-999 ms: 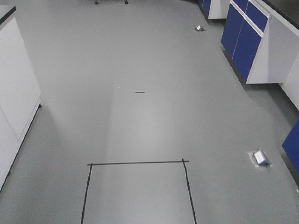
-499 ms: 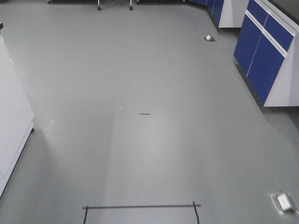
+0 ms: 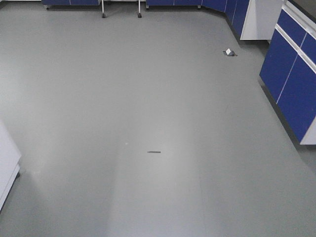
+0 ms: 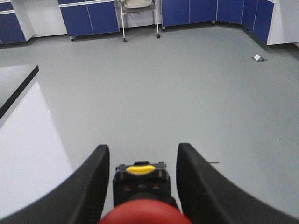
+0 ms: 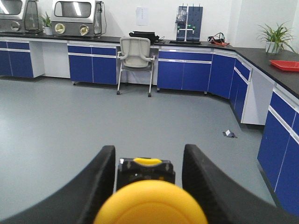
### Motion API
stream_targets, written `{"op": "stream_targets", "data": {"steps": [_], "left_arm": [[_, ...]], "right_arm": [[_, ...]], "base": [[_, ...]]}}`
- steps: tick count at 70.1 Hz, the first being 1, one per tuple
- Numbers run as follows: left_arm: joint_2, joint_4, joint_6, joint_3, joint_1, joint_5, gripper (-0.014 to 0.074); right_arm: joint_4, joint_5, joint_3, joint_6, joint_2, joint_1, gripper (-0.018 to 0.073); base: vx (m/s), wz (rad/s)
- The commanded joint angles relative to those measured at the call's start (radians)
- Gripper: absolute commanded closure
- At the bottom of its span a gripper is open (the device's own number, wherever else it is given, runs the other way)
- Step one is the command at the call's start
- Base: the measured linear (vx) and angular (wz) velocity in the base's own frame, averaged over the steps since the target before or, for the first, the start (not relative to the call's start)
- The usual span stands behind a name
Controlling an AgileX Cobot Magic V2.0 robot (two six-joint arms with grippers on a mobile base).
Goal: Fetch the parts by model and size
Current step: 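Drive the base toward the blue-cabinet bench corner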
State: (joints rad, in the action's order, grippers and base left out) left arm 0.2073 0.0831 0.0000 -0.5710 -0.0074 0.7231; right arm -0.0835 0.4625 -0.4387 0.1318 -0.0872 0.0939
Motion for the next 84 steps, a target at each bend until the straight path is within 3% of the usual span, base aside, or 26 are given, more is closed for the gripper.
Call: {"op": "stream_targets", "data": {"steps": [1,84], "left_arm": [[0.012,0.000,-0.006,-0.022,0.001,-0.079,0.0603],[0.013,0.000,-0.006,-0.022,0.001,-0.078,0.0603]], "right_arm": [[-0.001,-0.080,-0.027,0.007,-0.013,-0.005,0.0568],[-0.001,-0.080,-0.027,0.007,-0.013,-0.005,0.0568]], "base": [[0.63,-0.02],[0.66,0.01]]}}
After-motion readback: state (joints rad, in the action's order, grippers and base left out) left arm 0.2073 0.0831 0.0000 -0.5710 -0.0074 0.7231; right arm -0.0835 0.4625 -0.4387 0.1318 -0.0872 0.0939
